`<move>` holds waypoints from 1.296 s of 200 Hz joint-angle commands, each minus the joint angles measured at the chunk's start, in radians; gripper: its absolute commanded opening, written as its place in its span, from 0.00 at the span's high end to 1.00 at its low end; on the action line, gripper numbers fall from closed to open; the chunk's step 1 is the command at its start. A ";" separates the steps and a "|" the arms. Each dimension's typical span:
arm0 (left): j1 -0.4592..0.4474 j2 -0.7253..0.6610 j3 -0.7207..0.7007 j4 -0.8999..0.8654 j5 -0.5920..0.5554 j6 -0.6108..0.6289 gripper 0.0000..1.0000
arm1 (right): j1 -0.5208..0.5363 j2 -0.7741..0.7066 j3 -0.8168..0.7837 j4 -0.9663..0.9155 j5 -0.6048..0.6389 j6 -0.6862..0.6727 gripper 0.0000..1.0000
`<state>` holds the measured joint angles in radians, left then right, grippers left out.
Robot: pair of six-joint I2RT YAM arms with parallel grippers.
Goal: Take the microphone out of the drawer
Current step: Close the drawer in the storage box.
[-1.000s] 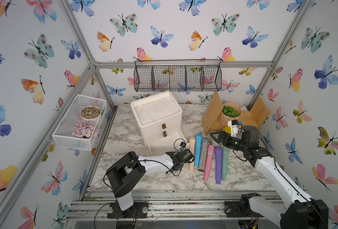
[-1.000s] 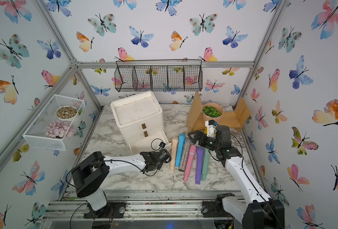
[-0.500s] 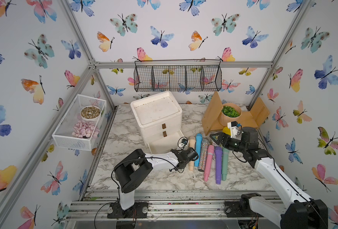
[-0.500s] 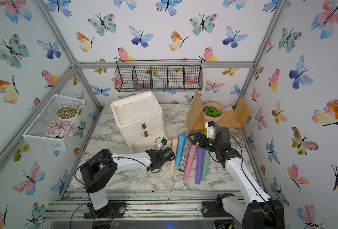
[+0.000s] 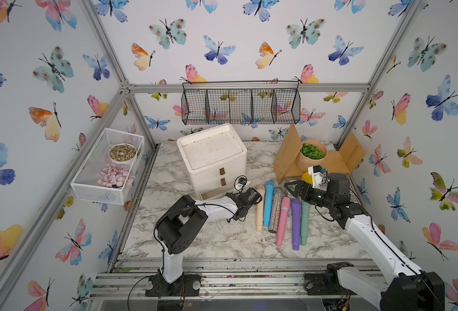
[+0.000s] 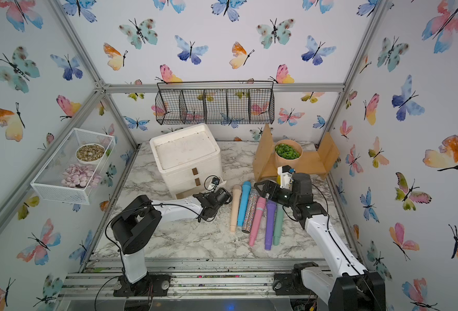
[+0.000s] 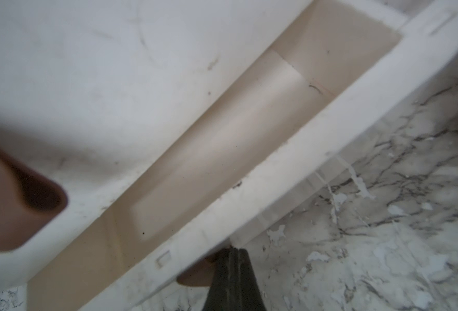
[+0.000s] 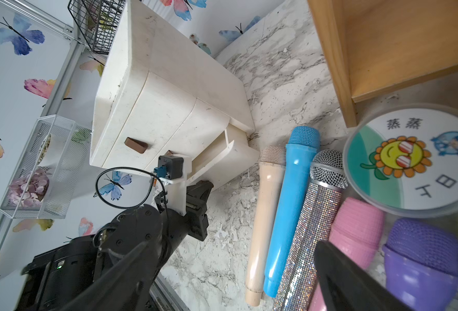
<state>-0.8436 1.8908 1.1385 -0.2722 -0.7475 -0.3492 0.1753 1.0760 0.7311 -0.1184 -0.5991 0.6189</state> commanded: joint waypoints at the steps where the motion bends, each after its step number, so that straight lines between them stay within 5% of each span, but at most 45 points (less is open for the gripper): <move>1: 0.046 0.034 0.022 0.032 -0.059 0.046 1.00 | -0.001 -0.020 0.000 -0.002 0.005 -0.007 0.02; 74: 0.132 0.082 0.055 0.100 -0.061 0.119 1.00 | -0.002 -0.042 0.028 -0.090 0.184 -0.051 0.02; 128: 0.158 0.057 0.035 0.103 -0.044 0.117 1.00 | -0.002 -0.067 0.024 -0.245 0.680 -0.137 0.00; 172: 0.137 -0.071 -0.046 0.086 0.080 0.086 1.00 | -0.002 -0.164 -0.172 -0.049 1.004 -0.243 0.01; 198: 0.132 -0.235 -0.142 0.069 0.217 0.070 0.88 | -0.002 -0.218 -0.303 0.144 1.070 -0.310 0.01; 227: 0.135 -0.478 -0.284 0.078 0.395 0.090 0.54 | -0.002 -0.183 -0.407 0.347 1.089 -0.384 0.01; 246: 0.145 -0.631 -0.357 0.061 0.426 0.091 0.40 | -0.002 -0.117 -0.421 0.427 1.090 -0.422 0.01; 259: 0.156 -0.727 -0.396 0.042 0.409 0.092 0.38 | -0.002 -0.067 -0.432 0.494 1.079 -0.453 0.01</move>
<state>-0.7078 1.3155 0.8112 -0.1898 -0.4152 -0.2546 0.1753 0.9485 0.3161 0.1680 0.4347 0.2493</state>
